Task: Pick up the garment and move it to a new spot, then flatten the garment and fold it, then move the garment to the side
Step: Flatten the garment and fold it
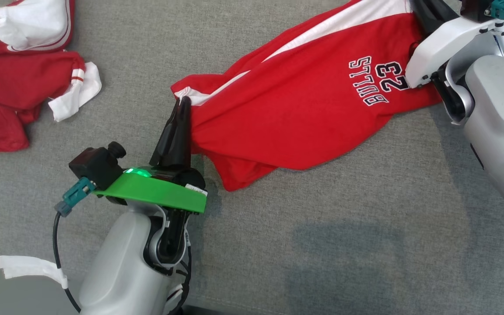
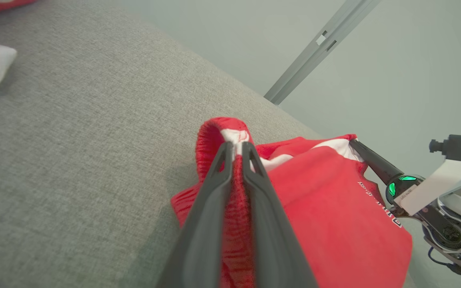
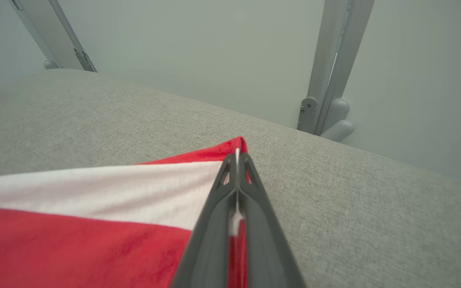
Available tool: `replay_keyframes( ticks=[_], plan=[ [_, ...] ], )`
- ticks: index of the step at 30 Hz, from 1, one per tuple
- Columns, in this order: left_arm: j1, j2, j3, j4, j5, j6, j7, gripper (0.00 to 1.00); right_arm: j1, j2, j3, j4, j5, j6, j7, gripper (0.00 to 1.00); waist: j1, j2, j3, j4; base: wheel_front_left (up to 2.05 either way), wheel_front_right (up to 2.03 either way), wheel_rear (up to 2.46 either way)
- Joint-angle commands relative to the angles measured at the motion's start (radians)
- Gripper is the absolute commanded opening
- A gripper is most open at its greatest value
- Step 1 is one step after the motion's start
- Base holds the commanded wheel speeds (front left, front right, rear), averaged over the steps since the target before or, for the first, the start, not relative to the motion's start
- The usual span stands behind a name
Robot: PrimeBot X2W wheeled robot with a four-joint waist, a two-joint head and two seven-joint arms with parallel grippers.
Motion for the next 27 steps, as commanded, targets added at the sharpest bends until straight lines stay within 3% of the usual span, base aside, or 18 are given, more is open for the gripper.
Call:
replay_keyframes(
  ticks=[1, 2, 3, 4, 10, 17, 27],
  plan=[
    [-0.022, 0.003, -0.002, 0.004, -0.009, -0.002, 0.0, 0.3, -0.011, 0.002, -0.007, 0.017, -0.006, -0.001, -0.003, 0.0, 0.0, 0.0094, 0.027, 0.012, 0.0, 0.0, 0.0],
    [-0.027, 0.003, -0.007, 0.007, -0.011, -0.002, 0.0, 0.49, -0.016, 0.006, -0.012, 0.027, -0.008, -0.001, -0.003, 0.05, 0.0, 0.0094, 0.03, 0.01, 0.0, 0.0, 0.0],
    [-0.033, 0.003, -0.006, 0.007, -0.012, -0.002, 0.0, 1.0, -0.024, 0.006, -0.02, 0.036, -0.014, -0.001, -0.003, 0.6, 0.0, 0.0094, 0.034, 0.008, 0.0, 0.0, 0.0],
    [-0.038, 0.002, -0.008, 0.007, -0.011, -0.002, 0.0, 1.0, -0.025, 0.014, -0.027, 0.041, -0.011, -0.001, -0.003, 1.0, 0.0, 0.0094, 0.036, 0.005, 0.0, 0.0, 0.0],
    [-0.033, 0.002, 0.044, 0.012, 0.062, 0.0, 0.0, 1.0, -0.003, 0.021, -0.088, -0.011, -0.039, -0.001, -0.003, 1.0, 0.0, 0.0094, 0.029, -0.017, 0.0, 0.0, 0.0],
    [0.024, 0.003, 0.103, -0.011, 0.156, 0.051, 0.0, 1.0, 0.108, 0.03, -0.122, -0.08, -0.054, -0.001, -0.003, 1.0, 0.0, 0.0094, -0.022, -0.038, 0.0, 0.0, 0.0],
    [0.093, 0.003, 0.118, -0.015, 0.191, 0.067, 0.0, 1.0, 0.209, 0.048, -0.062, 0.022, -0.017, -0.001, 0.007, 1.0, 0.0, 0.0094, -0.077, -0.037, 0.0, 0.0, 0.0]
  ],
)
